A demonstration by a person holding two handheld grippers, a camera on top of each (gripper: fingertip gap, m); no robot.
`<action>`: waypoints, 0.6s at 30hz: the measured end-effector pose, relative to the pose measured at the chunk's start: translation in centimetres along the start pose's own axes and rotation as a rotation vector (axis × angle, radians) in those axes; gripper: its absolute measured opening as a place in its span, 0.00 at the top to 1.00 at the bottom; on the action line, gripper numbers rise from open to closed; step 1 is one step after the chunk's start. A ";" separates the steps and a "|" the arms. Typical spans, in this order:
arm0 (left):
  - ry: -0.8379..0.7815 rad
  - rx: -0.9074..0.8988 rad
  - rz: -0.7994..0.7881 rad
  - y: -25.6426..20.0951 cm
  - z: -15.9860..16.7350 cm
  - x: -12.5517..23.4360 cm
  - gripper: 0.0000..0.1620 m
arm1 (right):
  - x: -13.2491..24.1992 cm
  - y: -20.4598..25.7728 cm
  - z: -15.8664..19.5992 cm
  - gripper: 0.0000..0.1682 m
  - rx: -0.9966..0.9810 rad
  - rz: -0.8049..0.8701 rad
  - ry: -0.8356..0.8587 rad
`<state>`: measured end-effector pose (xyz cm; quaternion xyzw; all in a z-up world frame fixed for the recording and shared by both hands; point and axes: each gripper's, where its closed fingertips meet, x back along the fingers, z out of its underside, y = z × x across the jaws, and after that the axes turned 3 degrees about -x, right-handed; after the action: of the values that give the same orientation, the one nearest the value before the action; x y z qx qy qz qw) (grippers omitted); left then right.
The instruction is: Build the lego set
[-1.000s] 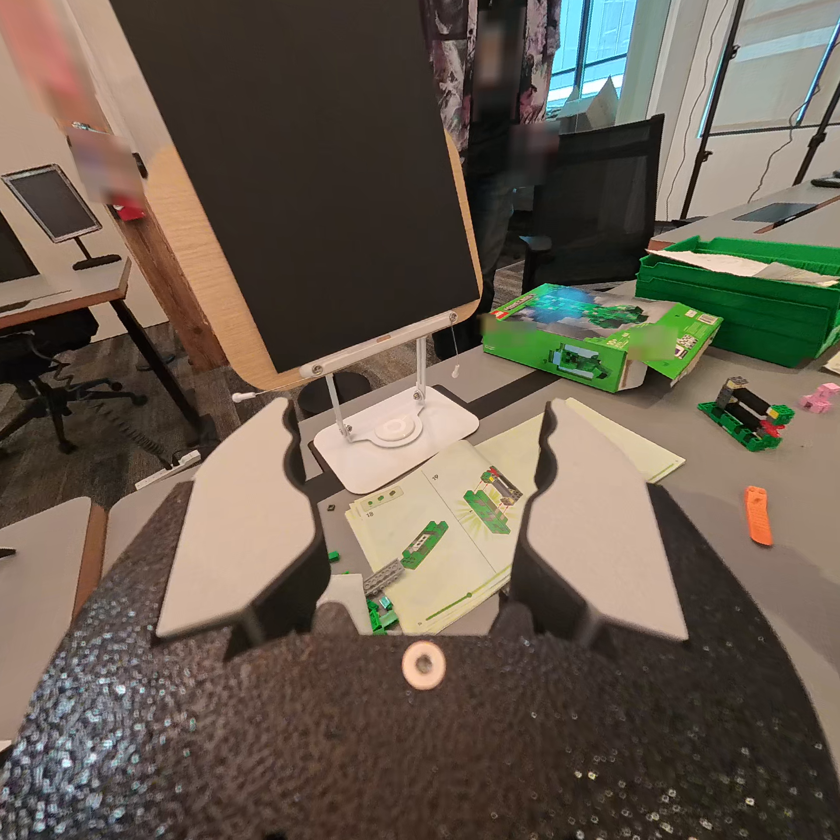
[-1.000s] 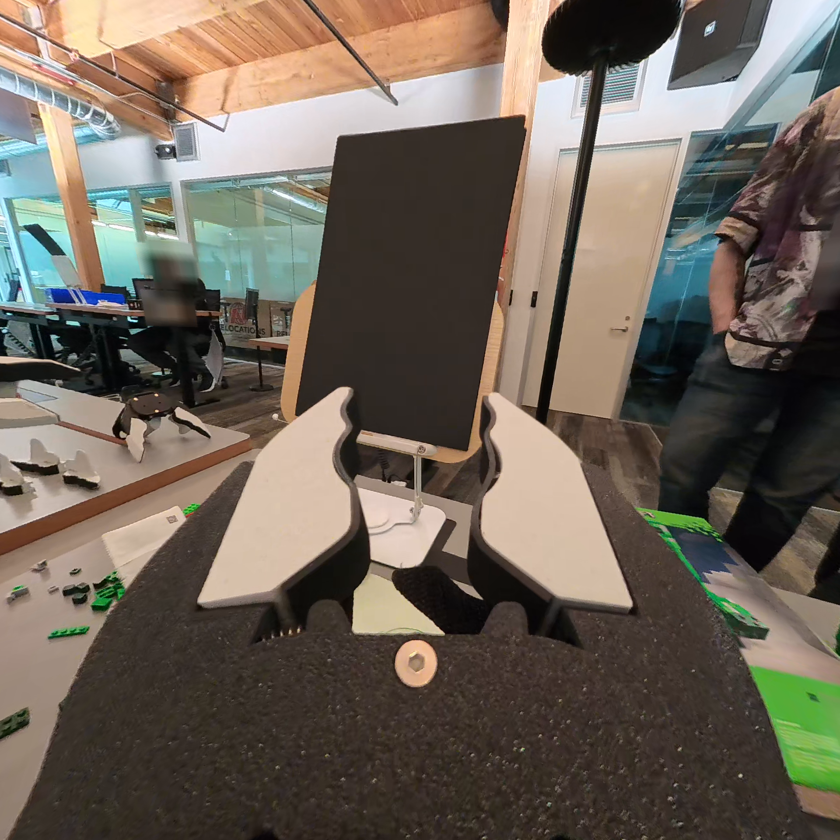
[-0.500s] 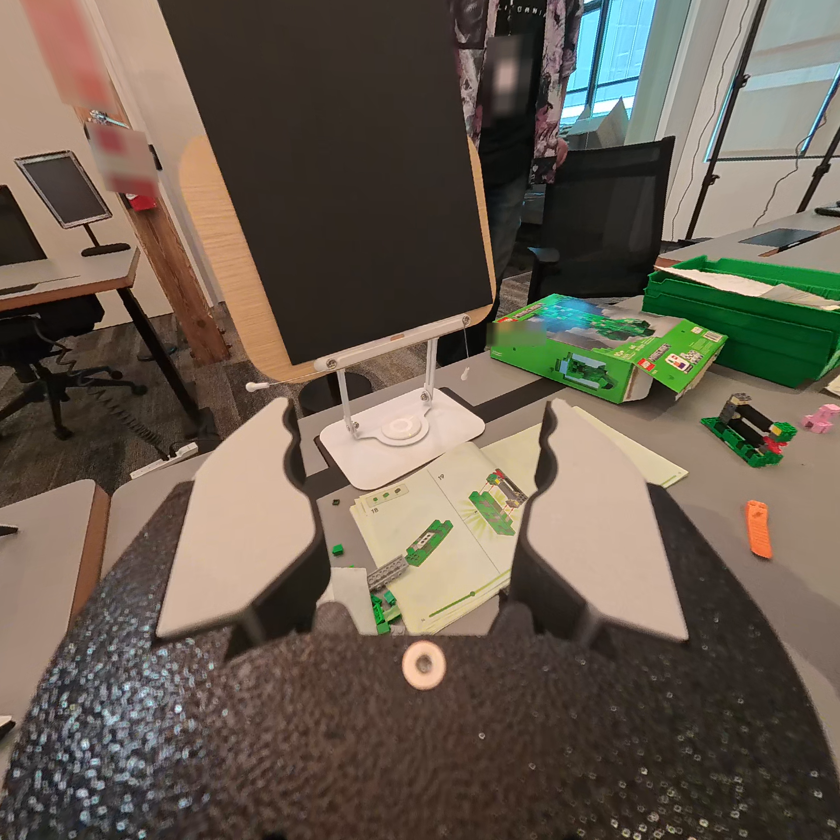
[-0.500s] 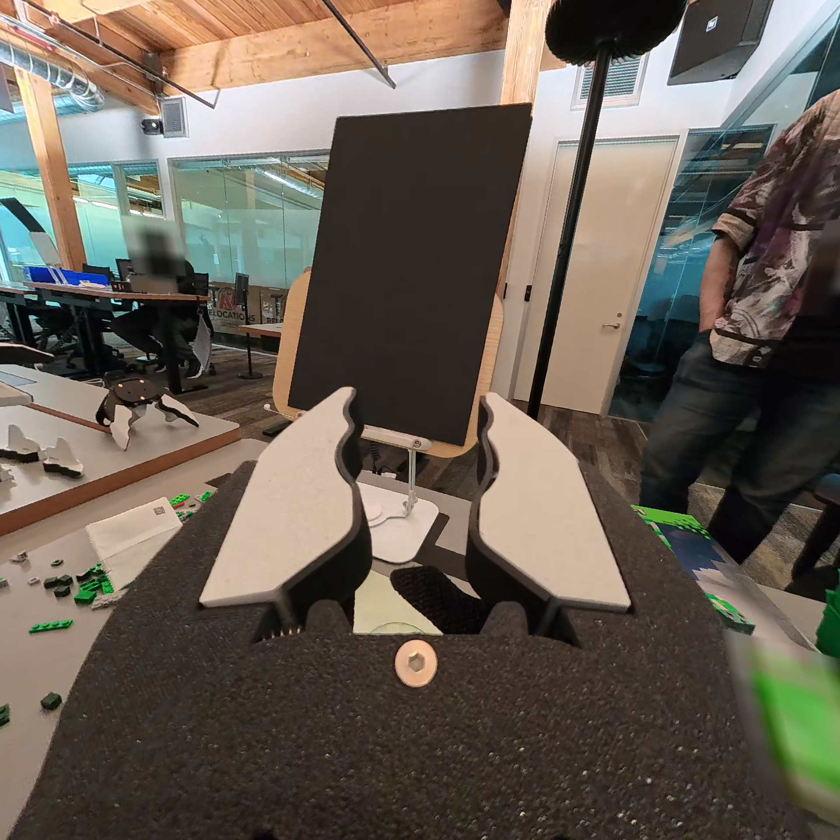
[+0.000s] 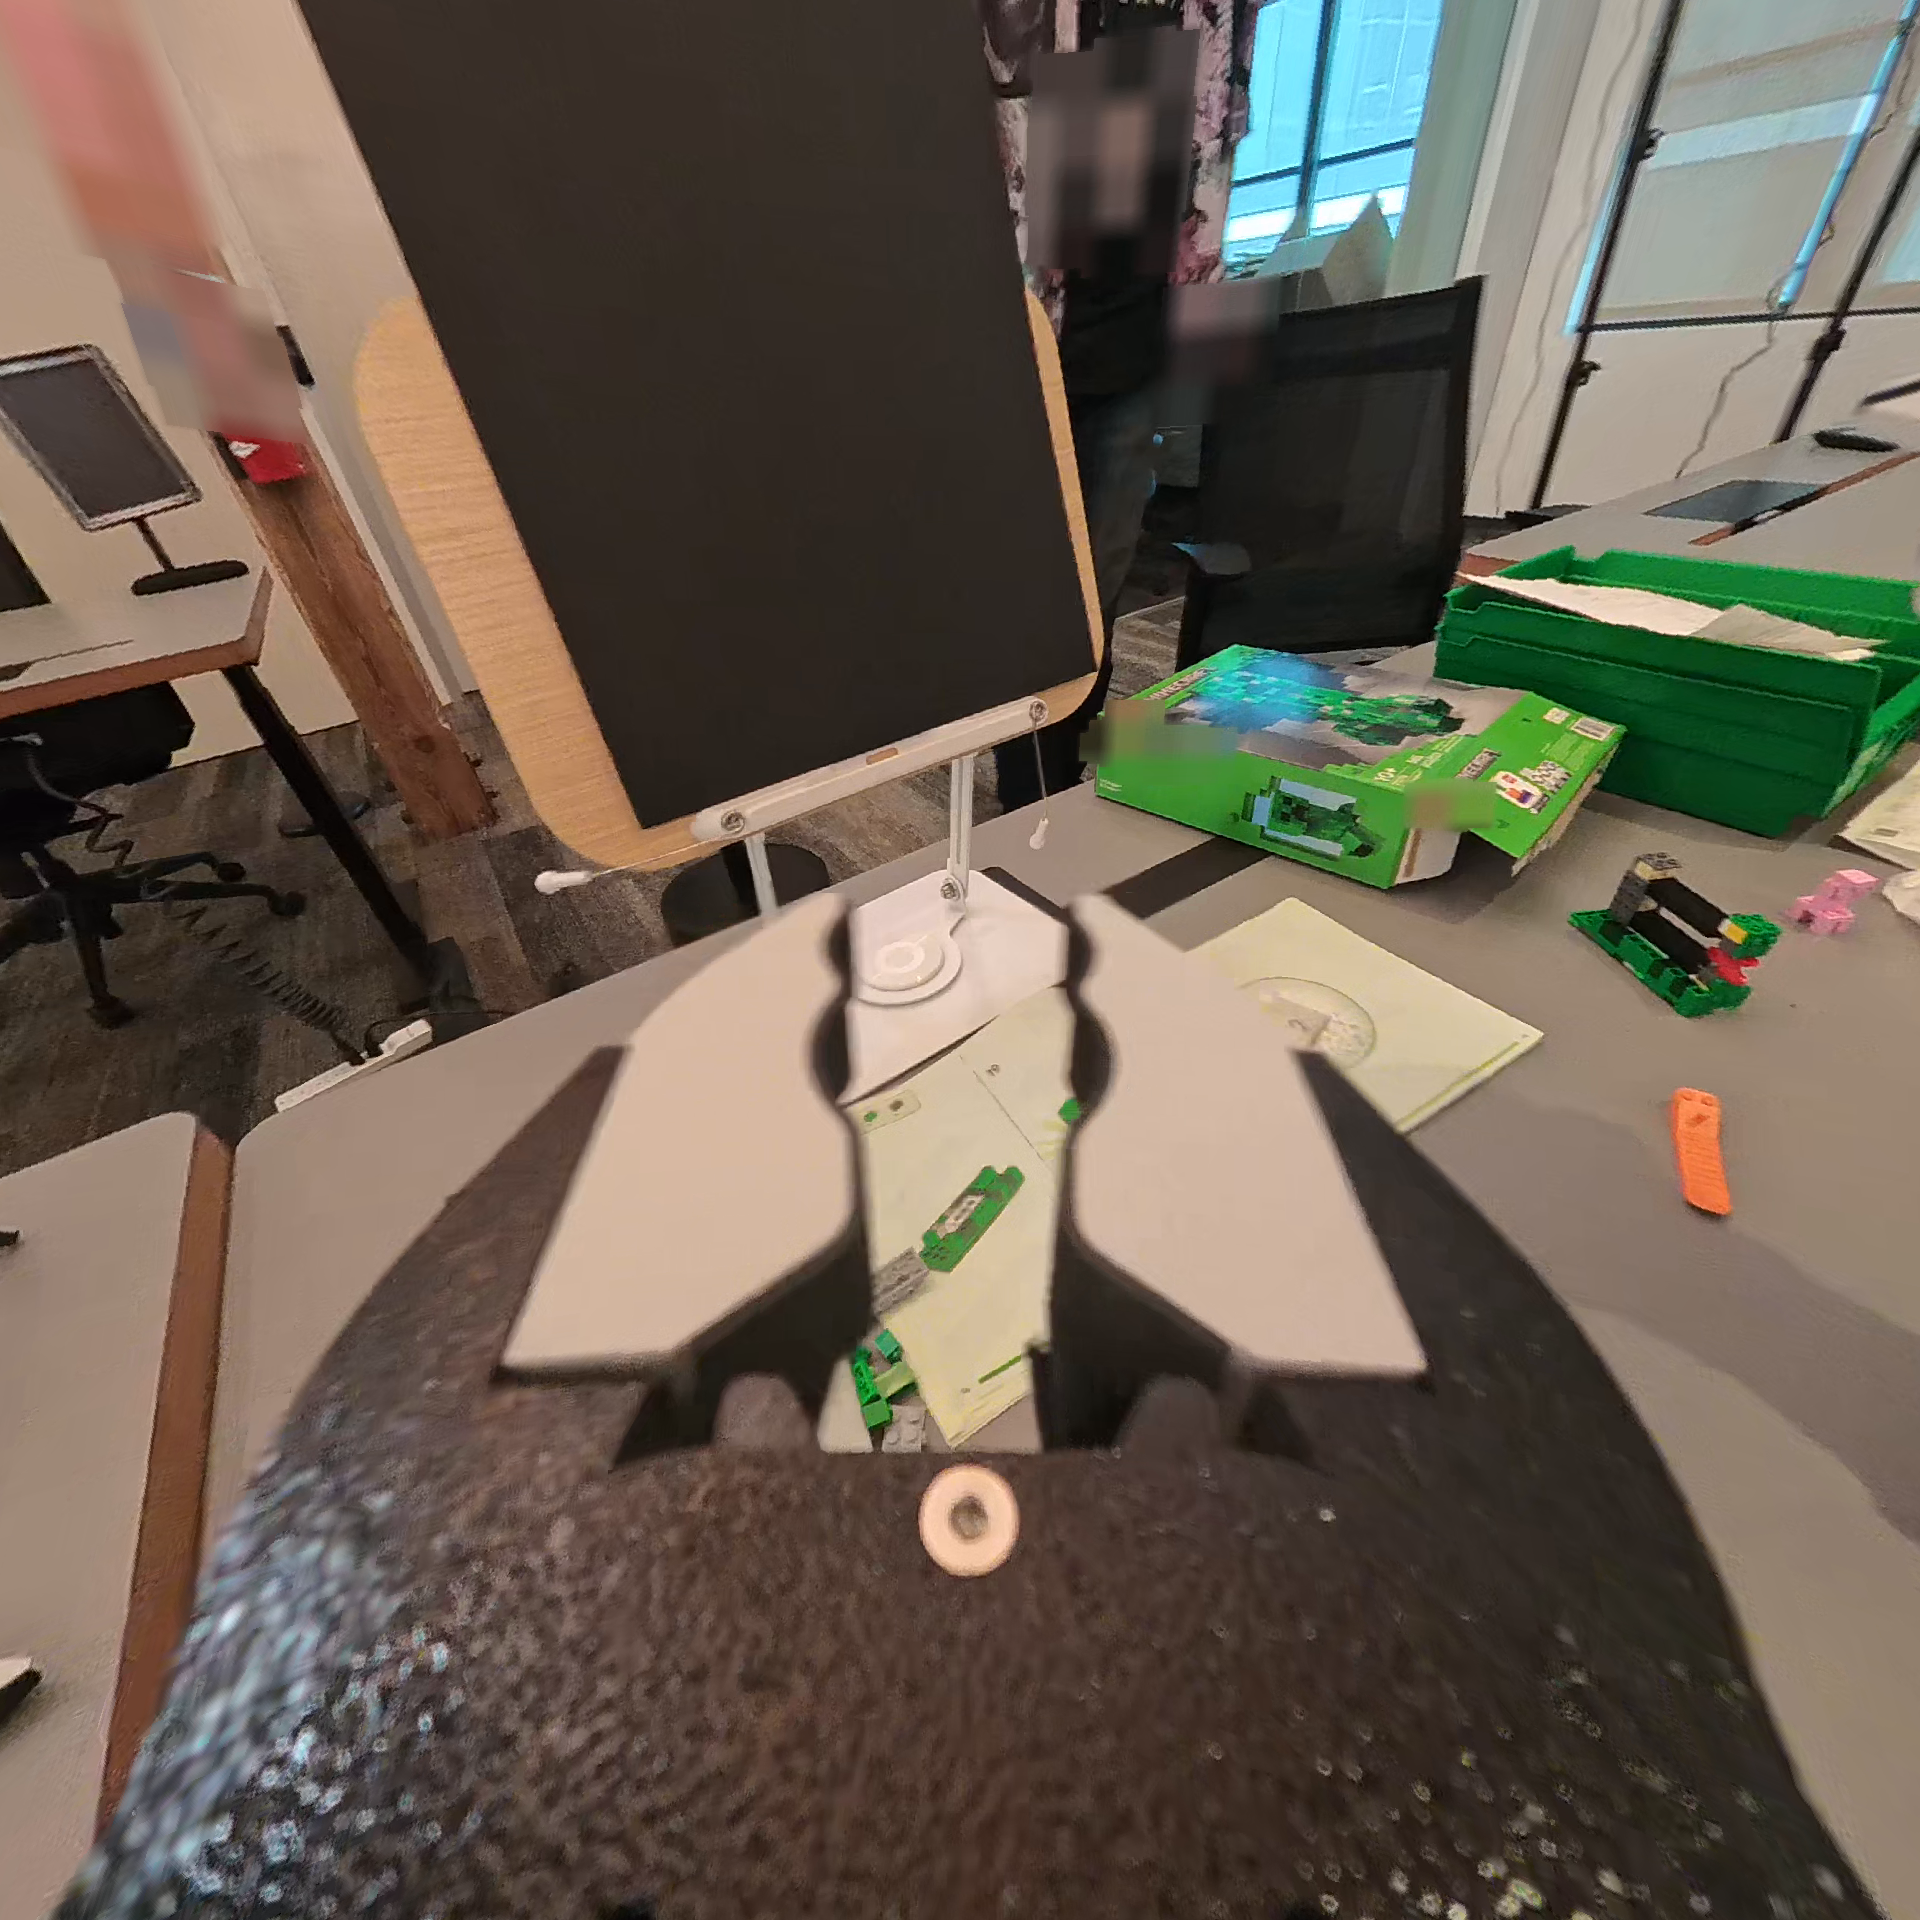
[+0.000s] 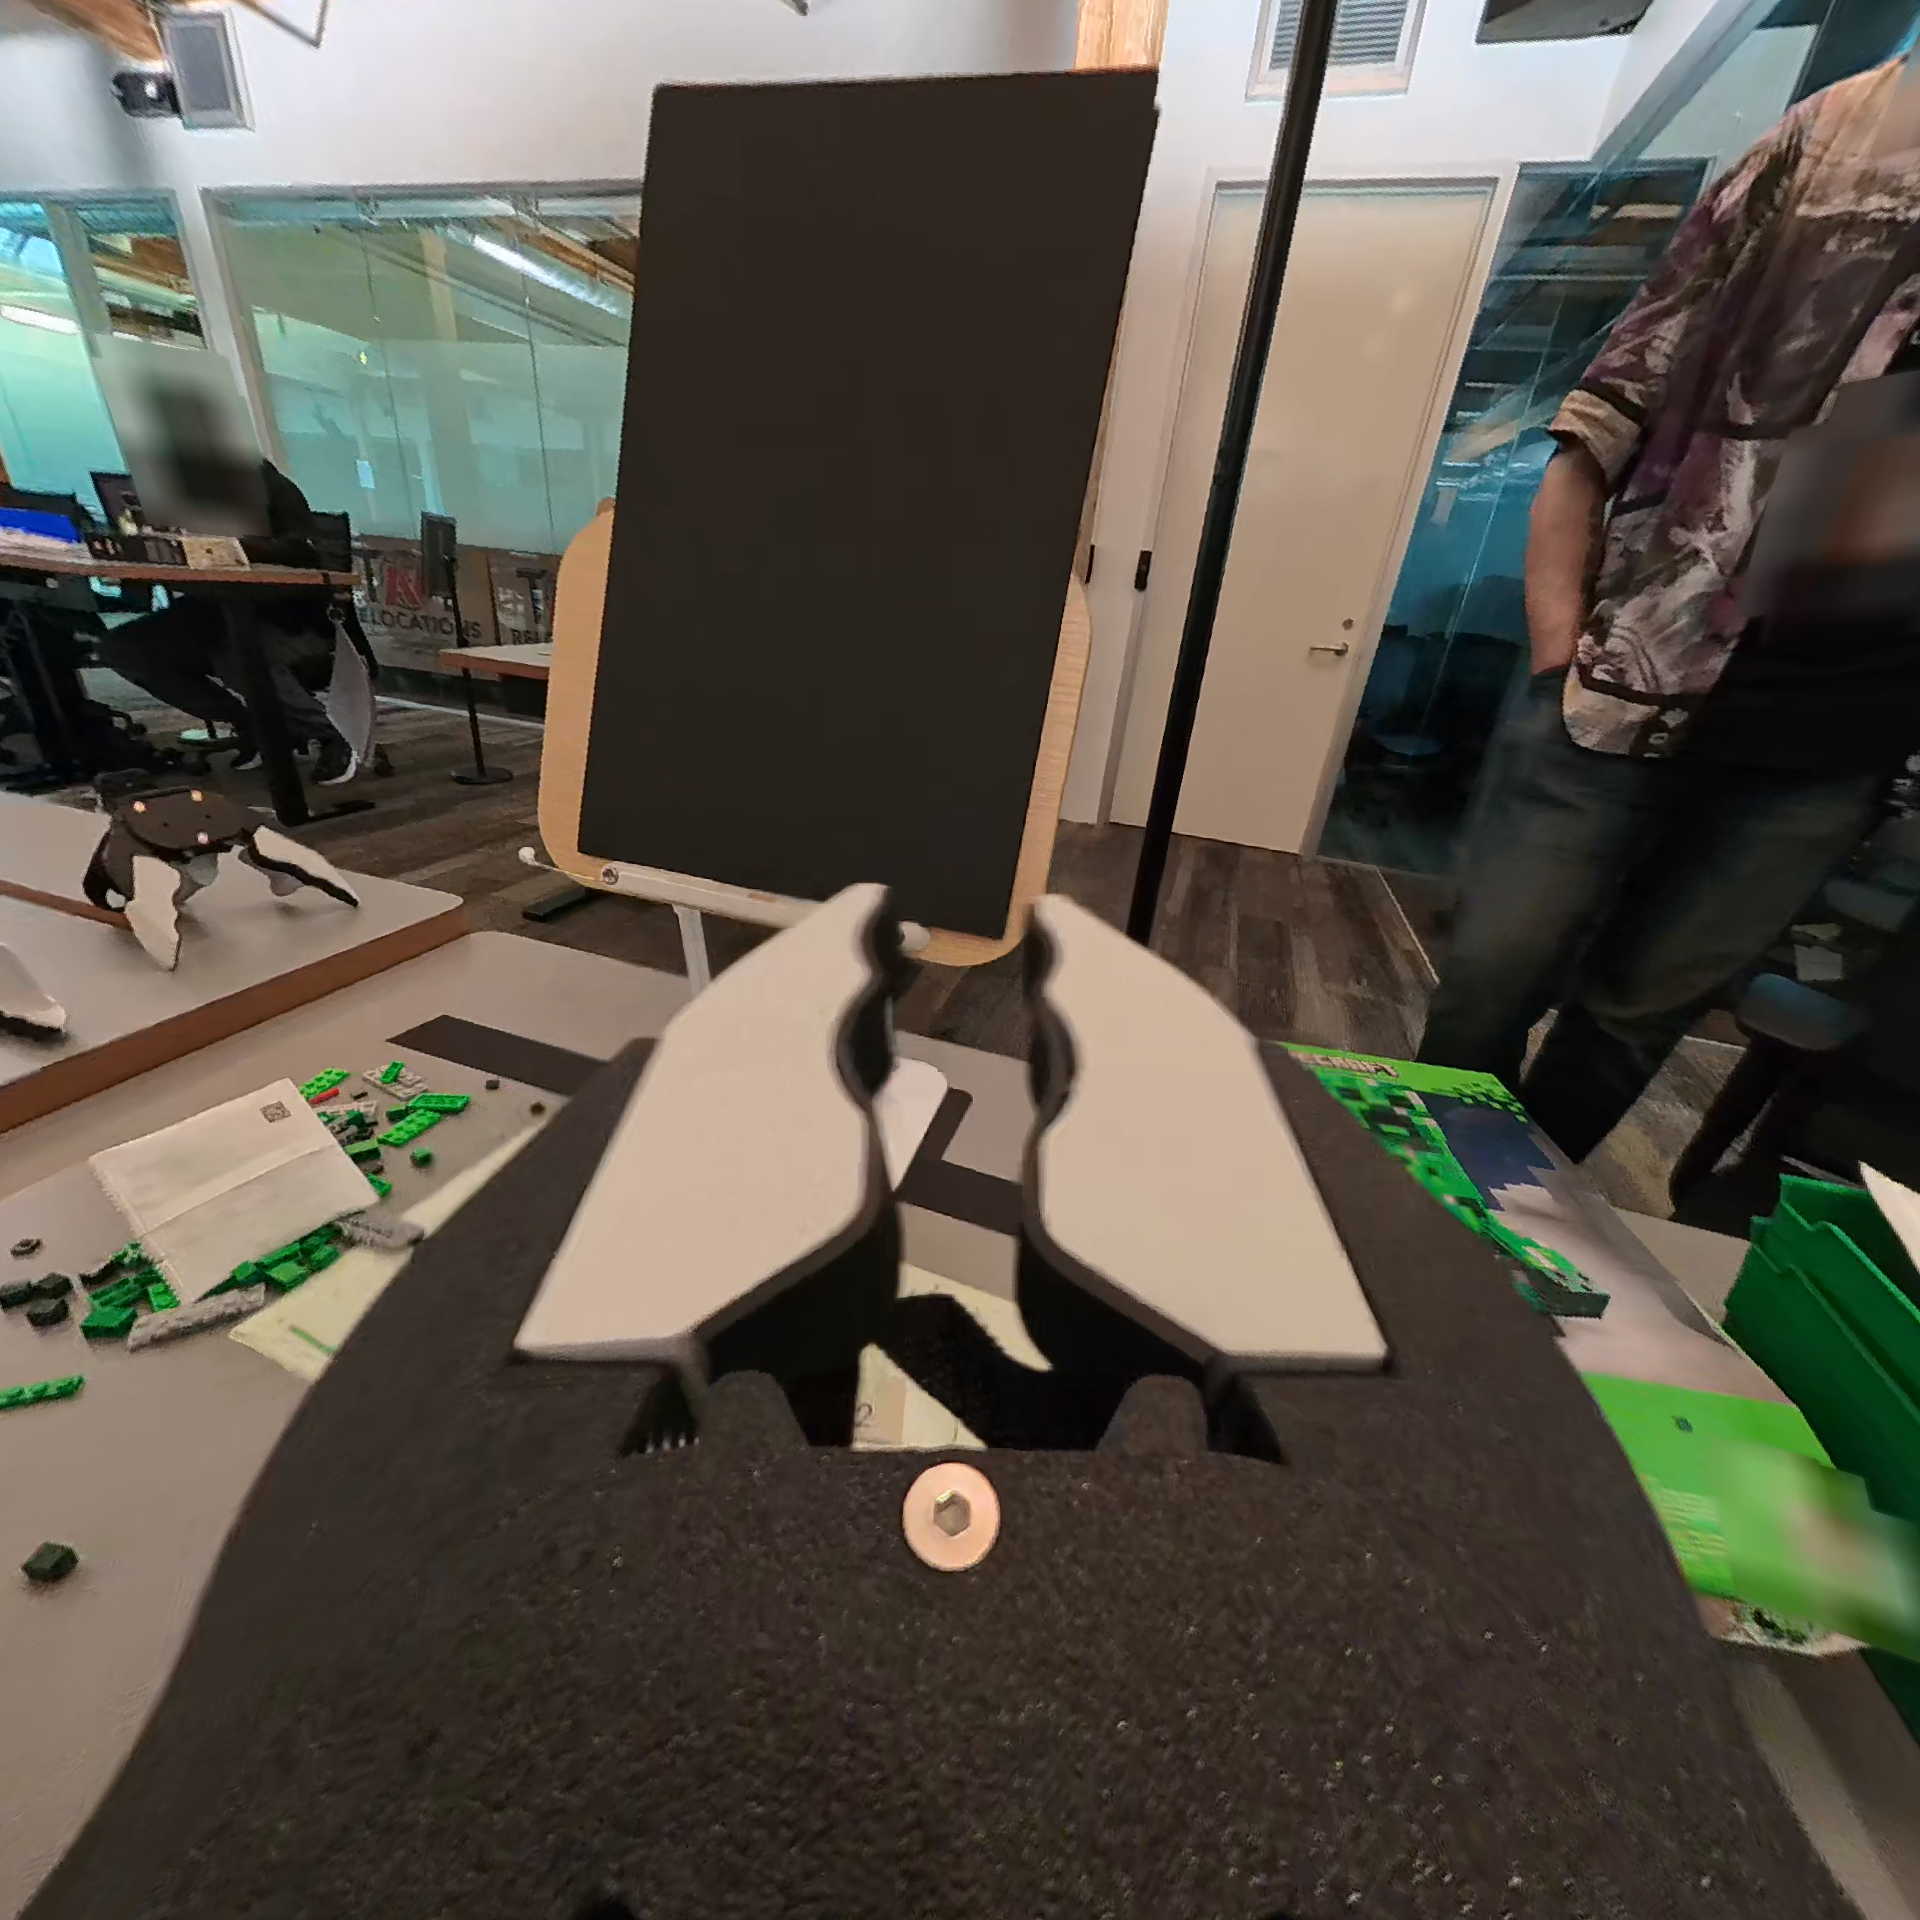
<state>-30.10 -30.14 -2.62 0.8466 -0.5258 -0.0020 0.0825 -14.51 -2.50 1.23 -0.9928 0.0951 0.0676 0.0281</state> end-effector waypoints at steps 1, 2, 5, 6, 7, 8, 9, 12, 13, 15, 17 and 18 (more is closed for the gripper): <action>-0.001 -0.006 0.034 -0.5 0.0 0.1 0.93 | 0.0 0.1 0.2 0.99 0.018 -0.007 0.011; 0.002 -0.003 0.052 -0.7 0.0 0.1 1.00 | -0.1 0.1 0.3 1.00 0.035 -0.005 0.014; 0.047 0.009 0.010 0.0 0.7 0.0 1.00 | -0.3 0.9 1.0 1.00 0.047 -0.043 0.060; 0.056 0.012 -0.013 0.3 0.9 -0.1 1.00 | -0.4 1.1 1.1 1.00 0.053 -0.057 0.064; 0.059 0.017 -0.030 0.5 0.9 -0.1 1.00 | -0.6 1.3 1.2 0.93 0.065 -0.061 0.062; 0.059 0.022 -0.035 0.6 1.0 -0.2 0.97 | -0.7 1.4 1.3 0.85 0.076 -0.057 0.071; 0.061 0.026 -0.031 0.5 1.0 -0.2 0.98 | -0.8 1.5 1.7 0.84 0.086 -0.057 0.099; 0.056 0.029 -0.005 0.2 0.9 -0.2 1.00 | -1.0 2.9 2.8 1.00 0.072 -0.142 0.173; 0.049 0.025 -0.024 0.4 0.8 -0.2 1.00 | -1.1 3.0 3.1 1.00 0.054 -0.146 0.189; 0.012 0.000 -0.067 0.9 0.2 0.0 1.00 | -1.6 2.2 3.3 0.94 0.059 -0.090 0.188; -0.008 -0.013 -0.080 1.0 -0.2 0.4 0.99 | -1.6 1.9 4.1 0.96 0.095 -0.074 0.247; -0.018 -0.015 -0.067 0.8 -0.4 0.5 1.00 | -1.6 2.3 4.4 1.00 0.099 -0.103 0.259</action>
<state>-30.52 -30.86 -2.06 0.8630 -0.4980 -0.0164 0.0838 -17.06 -4.19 -2.98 -0.9941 0.0499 -0.0675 0.0680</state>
